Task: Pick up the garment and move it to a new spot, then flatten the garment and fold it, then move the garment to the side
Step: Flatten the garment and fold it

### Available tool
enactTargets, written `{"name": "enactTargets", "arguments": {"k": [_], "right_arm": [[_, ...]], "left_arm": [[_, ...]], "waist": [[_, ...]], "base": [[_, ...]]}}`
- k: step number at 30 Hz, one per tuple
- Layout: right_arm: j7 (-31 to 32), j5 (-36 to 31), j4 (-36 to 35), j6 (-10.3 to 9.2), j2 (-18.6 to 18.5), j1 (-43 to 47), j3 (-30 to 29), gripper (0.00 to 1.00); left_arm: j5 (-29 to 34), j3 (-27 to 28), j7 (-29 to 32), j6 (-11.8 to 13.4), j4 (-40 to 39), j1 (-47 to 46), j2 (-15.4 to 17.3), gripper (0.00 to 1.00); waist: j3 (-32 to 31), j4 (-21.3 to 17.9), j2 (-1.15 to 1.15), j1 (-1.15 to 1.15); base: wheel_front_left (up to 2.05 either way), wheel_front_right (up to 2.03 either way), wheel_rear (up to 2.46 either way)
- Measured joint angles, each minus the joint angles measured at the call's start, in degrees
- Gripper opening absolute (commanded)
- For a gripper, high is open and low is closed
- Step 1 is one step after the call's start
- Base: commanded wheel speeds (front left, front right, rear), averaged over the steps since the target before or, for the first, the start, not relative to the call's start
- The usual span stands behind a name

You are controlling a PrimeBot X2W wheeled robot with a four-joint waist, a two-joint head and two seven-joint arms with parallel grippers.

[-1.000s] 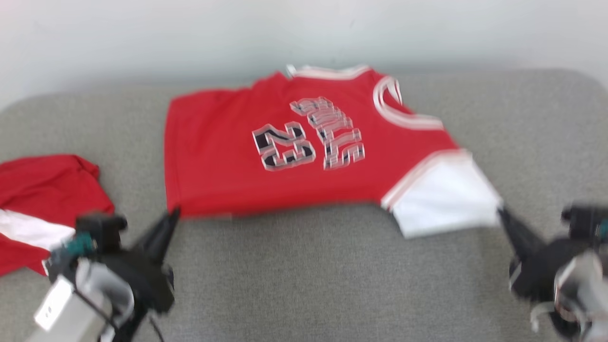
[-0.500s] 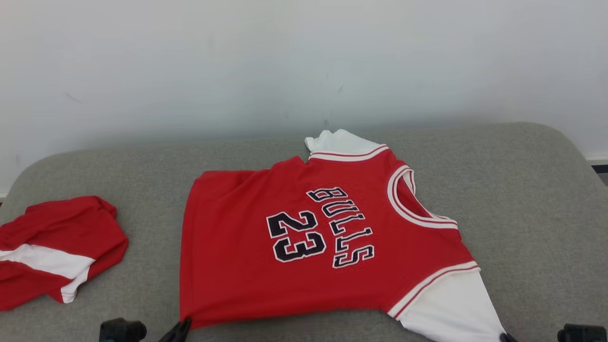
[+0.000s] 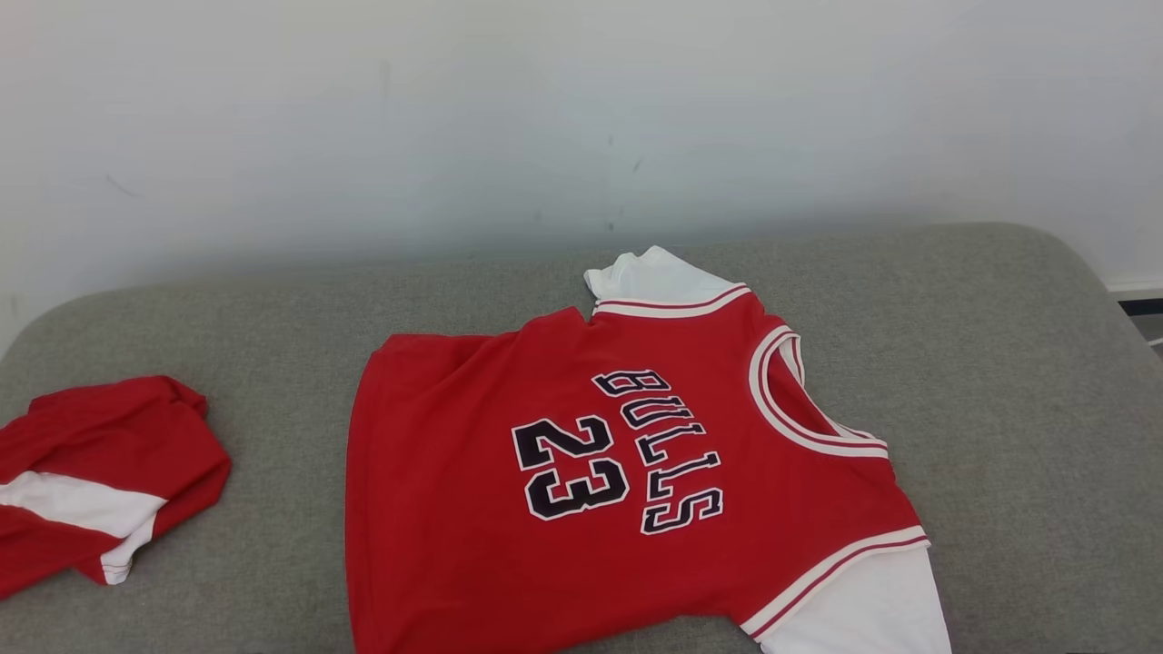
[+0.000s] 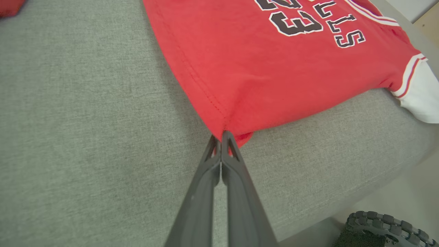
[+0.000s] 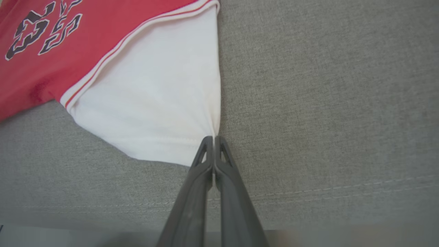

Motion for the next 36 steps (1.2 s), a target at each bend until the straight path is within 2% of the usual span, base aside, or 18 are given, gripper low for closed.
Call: {"name": "enactTargets", "arguments": {"k": [11, 21, 25, 30, 31, 34, 36], "right_arm": [[1.55, -0.2, -2.54, -1.9, -0.47, 0.14, -0.25, 0.0], [3.1, -1.23, -5.34, -2.33, -0.81, -4.36, -0.07, 0.0], [4.89, -2.22, -6.14, -2.24, -1.42, -7.72, 0.88, 0.0], [8.56, -4.08, -6.92, -0.71, -2.38, -19.31, 1.2, 0.0], [10.59, -3.92, -6.51, 0.13, -2.16, -27.0, 0.66, 0.0], [13.48, -3.9, -3.75, 0.69, -0.82, -42.05, -1.05, 0.0], [15.15, -4.65, -3.28, 0.69, 1.32, -52.22, -4.95, 0.0]], "left_arm": [[-0.16, 0.44, 2.33, 0.52, -2.6, -0.57, -0.74, 0.0], [-0.34, 2.16, 3.32, 0.53, -4.22, -2.78, -0.75, 0.0], [-0.22, 2.35, 4.74, 0.38, -5.15, -6.58, -0.6, 0.0], [-0.71, 4.3, 8.44, -3.47, -5.0, -16.62, 0.01, 0.0], [-1.96, 6.34, 10.44, -5.67, -3.65, -23.41, 0.02, 0.0], [-2.92, 9.53, 13.55, -7.93, 0.37, -35.88, -0.41, 0.0], [-2.92, 11.76, 15.26, -8.71, 4.37, -46.34, -1.89, 0.0]], "waist": [[1.88, 1.23, 0.0, 0.0], [5.33, 1.49, 0.0, 0.0], [7.29, 1.3, 0.01, 0.0], [10.47, 1.09, 0.01, 0.01], [11.92, 1.0, 0.01, 0.01], [14.2, 0.84, 0.01, 0.02], [15.79, 0.73, 0.01, 0.02]], "base": [[0.0, 0.0, 0.0], [0.0, 0.0, 0.0], [0.0, 0.0, 0.0], [0.0, 0.0, 0.0], [0.0, 0.0, 0.0], [0.0, 0.0, 0.0], [0.0, 0.0, 0.0]]}}
